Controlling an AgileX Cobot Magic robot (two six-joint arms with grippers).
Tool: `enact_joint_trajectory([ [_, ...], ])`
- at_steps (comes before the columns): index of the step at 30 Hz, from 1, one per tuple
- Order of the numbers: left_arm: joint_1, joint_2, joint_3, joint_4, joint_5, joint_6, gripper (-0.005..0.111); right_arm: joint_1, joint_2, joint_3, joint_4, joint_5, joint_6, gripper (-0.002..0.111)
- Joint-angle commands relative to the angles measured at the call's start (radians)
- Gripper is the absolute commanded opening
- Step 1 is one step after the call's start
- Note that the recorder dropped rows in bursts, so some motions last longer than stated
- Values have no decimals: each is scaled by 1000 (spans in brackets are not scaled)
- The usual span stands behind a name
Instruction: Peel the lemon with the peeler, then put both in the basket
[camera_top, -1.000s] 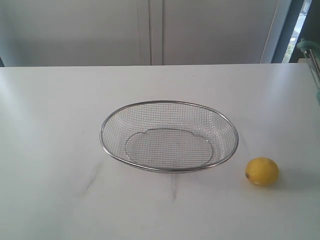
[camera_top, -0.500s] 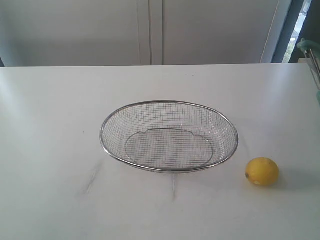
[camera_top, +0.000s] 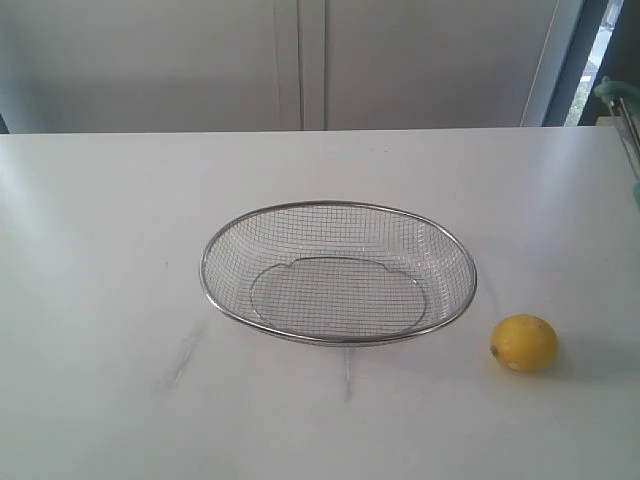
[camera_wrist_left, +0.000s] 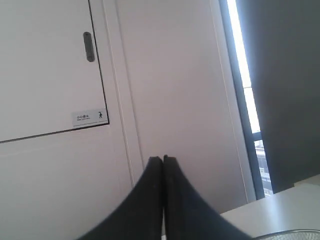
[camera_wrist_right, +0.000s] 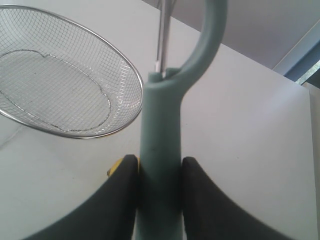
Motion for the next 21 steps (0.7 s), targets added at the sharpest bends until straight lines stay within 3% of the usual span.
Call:
enact_joint_trajectory([
  [1, -5, 25, -46, 94, -42, -50, 0, -5, -5, 1, 1, -16, 7, 0],
  [9, -5, 122, -124, 124, -313, -63, 0, -5, -5, 1, 1, -16, 9, 0],
  [16, -5, 198, -205, 167, -324, -63, 0, -5, -5, 1, 1, -16, 9, 0],
  [21, -5, 290, -277, 330, -284, -121, 0, -5, -5, 1, 1, -18, 8, 0],
])
